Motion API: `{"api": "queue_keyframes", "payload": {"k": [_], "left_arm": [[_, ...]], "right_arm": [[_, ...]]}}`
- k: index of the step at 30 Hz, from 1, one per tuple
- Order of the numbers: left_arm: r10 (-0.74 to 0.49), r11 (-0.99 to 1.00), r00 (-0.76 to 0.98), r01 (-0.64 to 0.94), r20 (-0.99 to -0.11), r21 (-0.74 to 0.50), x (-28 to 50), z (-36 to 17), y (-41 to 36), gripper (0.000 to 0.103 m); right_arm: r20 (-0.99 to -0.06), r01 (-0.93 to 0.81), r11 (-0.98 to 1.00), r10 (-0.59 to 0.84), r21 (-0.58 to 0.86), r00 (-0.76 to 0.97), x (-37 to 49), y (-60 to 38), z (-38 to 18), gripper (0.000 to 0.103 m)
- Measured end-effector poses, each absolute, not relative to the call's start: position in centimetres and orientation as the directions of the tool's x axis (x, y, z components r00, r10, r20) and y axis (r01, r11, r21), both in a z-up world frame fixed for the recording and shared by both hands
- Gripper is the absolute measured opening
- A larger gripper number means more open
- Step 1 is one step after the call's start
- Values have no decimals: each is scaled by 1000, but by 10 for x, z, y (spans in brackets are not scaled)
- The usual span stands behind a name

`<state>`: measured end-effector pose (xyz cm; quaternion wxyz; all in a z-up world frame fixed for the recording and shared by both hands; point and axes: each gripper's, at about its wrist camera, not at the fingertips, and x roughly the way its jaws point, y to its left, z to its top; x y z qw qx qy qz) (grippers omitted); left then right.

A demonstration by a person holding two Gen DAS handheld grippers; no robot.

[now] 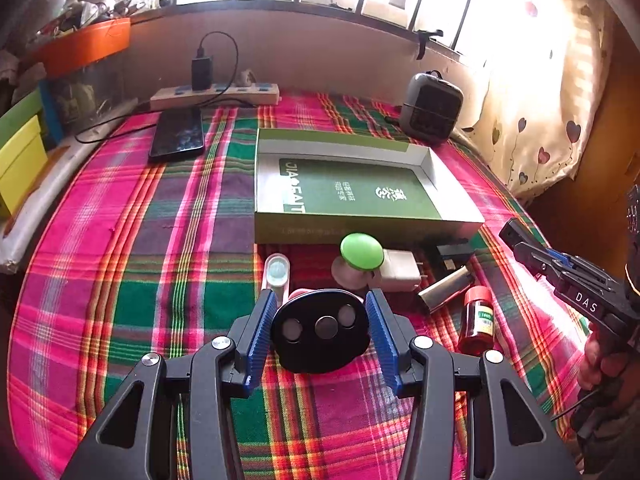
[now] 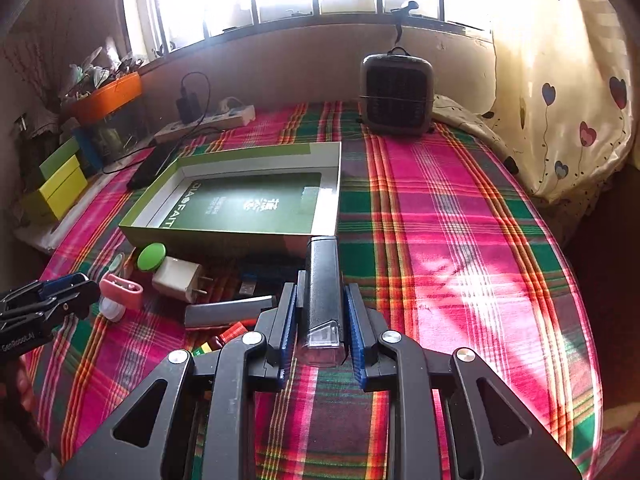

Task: Organize rigid objects
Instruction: 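Carry the flashlight into the green box tray and release it while the left tool places the puck there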

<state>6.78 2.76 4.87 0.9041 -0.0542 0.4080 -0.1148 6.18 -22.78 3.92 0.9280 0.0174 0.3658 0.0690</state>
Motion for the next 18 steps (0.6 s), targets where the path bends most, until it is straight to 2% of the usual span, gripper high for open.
{"api": "queue_keyframes", "payload": {"k": [9,18], "left_arm": [[-239,971,665,176,-708,-162,108,69,27,46],[-260,966,652,182,-713,-186,159,73,27,46]], "right_arm": [[-654,-148,985,169,88,737,83,-226,63,24],[-662,-171,977,213,129,719,123,-216,67,24]]}}
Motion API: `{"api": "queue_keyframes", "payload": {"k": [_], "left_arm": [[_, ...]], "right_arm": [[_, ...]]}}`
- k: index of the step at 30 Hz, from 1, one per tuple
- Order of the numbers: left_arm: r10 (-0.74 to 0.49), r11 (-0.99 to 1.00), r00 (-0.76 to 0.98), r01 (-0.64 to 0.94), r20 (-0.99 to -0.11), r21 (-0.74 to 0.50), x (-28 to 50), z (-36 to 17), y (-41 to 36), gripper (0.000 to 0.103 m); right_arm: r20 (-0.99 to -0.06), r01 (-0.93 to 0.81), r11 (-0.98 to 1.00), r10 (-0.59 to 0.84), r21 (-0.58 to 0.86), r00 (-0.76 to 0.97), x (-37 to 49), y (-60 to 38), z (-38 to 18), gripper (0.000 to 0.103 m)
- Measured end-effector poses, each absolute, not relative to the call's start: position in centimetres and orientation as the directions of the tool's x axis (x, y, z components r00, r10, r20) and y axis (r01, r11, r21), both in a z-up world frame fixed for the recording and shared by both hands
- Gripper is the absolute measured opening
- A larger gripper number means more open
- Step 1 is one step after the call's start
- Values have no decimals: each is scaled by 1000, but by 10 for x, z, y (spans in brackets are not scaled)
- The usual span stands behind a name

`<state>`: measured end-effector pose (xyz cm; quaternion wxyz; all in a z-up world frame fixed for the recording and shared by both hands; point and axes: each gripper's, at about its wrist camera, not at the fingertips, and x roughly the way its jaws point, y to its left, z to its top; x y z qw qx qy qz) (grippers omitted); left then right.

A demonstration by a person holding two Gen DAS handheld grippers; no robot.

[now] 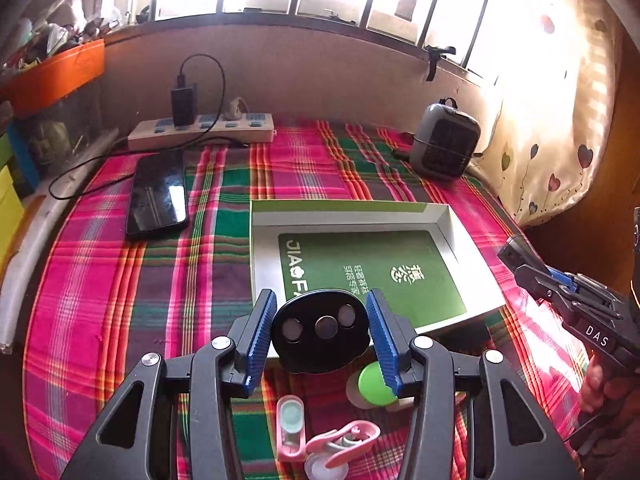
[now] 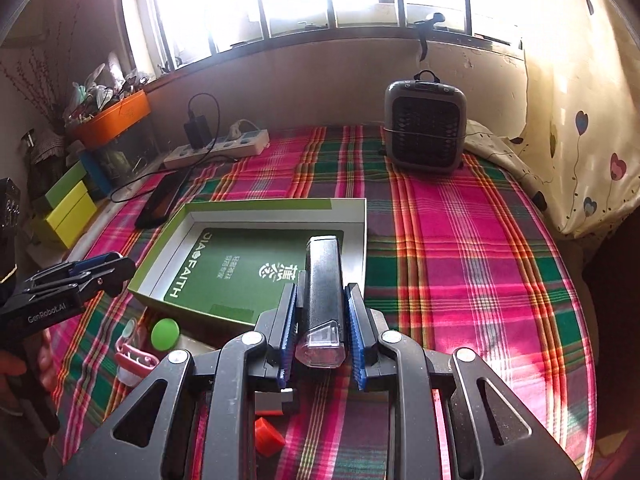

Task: Organize rigid objects
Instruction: 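Carry the flashlight into the green box tray and release it while the left tool places the puck there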

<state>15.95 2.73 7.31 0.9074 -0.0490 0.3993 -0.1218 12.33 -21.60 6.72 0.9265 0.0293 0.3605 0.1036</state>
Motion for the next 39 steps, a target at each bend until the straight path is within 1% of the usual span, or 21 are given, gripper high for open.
{"api": "queue_keyframes", "payload": {"k": [18,29,39], "left_arm": [[-246,966,569,210,-785,-151,237,37,-3,46],[-219,971,543,203,-811,-126,253,21,-6,46],[-205,973,545,205,-813,-108,257,19,-9,46]], "right_arm": [[-729,-196,971,231,134,645,200,-200,35,24],[-755,-223,968,230,113,614,215,-192,22,24],[-761,-218,970,221,107,609,220,-189,16,24]]}}
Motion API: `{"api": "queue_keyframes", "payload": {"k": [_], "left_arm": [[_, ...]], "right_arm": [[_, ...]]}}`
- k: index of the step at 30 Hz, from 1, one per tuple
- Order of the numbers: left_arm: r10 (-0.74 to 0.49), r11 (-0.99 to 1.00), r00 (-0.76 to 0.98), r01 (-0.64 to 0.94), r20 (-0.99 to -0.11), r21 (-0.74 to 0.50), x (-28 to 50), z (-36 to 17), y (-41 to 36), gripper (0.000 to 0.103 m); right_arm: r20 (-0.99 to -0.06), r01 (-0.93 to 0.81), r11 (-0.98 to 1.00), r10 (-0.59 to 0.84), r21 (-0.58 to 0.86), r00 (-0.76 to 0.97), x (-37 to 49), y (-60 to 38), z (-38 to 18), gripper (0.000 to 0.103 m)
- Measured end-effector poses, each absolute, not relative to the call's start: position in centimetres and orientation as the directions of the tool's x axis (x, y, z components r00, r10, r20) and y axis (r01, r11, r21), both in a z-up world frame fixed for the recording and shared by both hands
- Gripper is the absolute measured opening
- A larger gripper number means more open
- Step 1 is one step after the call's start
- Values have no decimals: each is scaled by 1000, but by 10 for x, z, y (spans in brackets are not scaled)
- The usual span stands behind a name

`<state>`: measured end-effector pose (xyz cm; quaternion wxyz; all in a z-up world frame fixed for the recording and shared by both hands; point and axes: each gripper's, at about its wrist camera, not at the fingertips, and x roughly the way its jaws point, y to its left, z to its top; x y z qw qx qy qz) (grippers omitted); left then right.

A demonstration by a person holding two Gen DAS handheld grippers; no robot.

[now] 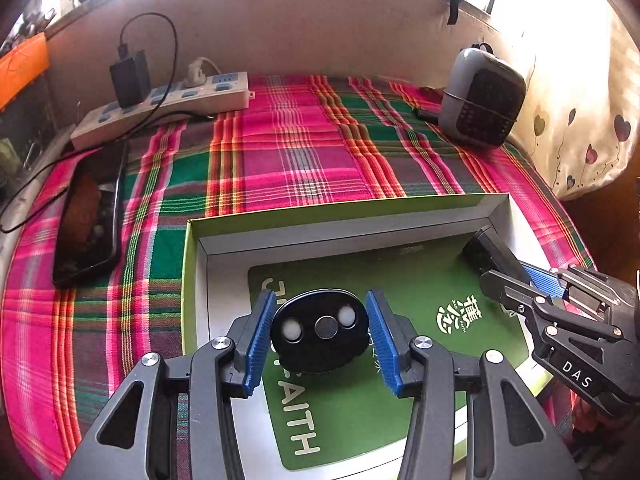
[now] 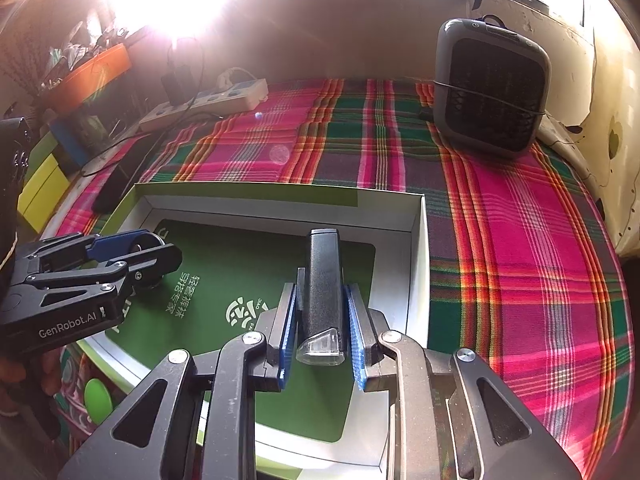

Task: Organize rigid objects
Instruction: 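Carry the flashlight into the green box tray and release it while the left tool places the puck there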

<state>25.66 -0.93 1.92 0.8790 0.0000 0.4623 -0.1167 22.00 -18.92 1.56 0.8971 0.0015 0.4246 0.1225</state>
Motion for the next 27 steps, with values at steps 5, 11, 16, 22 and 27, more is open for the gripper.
{"api": "queue_keyframes", "payload": {"k": [5,11,16,22,27], "left_arm": [[-191,974,547,207,-815,-89,257,19,-11,46],[-185,976,549,201,-815,-86,255,20,-9,48],[-187,977,555,195,-810,-92,247,24,-6,56],[-180,977,574,200,-799,-76,234,33,-5,58],[-161,980,603,190,-781,-55,217,44,-2,58]], "right_arm": [[-765,-216,972,208,92,610,221,-186,16,24],[-761,-216,970,222,110,609,221,-188,16,25],[-752,-218,967,239,129,615,217,-190,19,31],[-734,-224,966,247,132,632,208,-191,28,49],[-721,-218,966,250,140,647,195,-194,36,49]]}}
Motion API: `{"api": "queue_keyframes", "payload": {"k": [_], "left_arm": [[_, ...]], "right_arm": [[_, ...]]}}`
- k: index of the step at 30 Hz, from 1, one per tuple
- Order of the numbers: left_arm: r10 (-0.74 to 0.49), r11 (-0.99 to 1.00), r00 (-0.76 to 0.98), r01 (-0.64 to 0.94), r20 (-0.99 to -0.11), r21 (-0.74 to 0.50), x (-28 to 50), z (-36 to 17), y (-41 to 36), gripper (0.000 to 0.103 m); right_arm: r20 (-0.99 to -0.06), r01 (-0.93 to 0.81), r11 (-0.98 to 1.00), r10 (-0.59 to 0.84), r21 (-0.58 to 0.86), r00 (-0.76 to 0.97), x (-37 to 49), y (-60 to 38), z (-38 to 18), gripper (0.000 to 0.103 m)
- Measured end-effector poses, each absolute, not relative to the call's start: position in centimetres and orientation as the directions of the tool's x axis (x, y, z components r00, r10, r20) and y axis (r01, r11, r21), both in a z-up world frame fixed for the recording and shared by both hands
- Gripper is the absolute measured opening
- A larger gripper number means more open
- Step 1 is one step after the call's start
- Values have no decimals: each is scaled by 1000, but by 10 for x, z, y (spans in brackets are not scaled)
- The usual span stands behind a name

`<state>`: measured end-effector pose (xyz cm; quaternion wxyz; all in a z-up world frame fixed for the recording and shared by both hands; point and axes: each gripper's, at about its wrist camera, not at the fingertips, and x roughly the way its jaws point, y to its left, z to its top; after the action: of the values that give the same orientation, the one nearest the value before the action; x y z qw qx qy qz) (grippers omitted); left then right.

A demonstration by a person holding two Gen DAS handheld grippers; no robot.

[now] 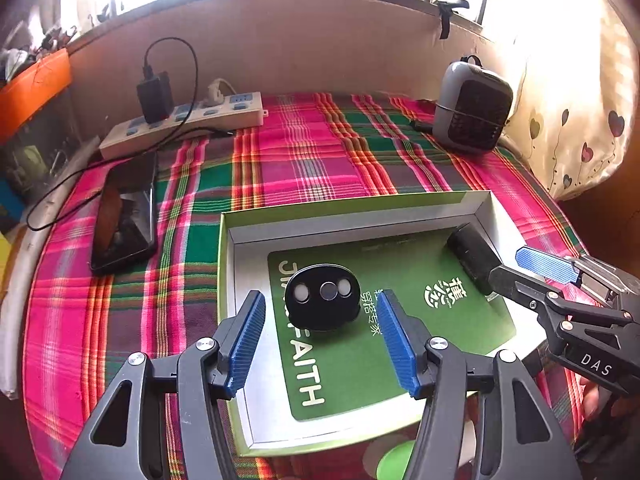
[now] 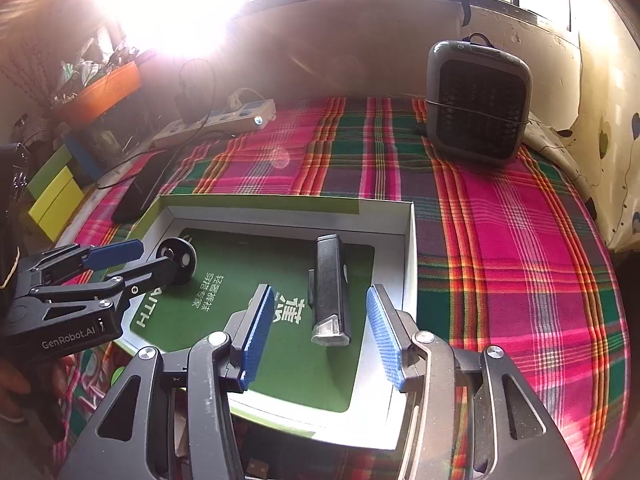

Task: Organize rigid objects
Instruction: 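Carry the flashlight into the green box tray and release it while the left tool places the puck there, then withdraw both open tools from the tray toward the remaining items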

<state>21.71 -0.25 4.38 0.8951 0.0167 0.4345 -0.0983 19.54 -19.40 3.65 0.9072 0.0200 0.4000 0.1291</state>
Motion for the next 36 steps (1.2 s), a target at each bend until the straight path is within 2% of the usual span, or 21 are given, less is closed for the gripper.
{"api": "queue_keyframes", "payload": {"k": [12,24,36], "left_arm": [[-117,991,607,122,-786,-53,169,48,9,58],[-95,995,650,60,-754,-73,120,52,32,58],[-100,993,644,21,-759,-113,90,39,57,58]], "right_arm": [[-717,-161,972,235,170,656,155,-206,42,49],[-698,-125,971,234,205,677,114,-216,42,50],[-711,-136,976,219,173,668,82,-201,34,50]]}}
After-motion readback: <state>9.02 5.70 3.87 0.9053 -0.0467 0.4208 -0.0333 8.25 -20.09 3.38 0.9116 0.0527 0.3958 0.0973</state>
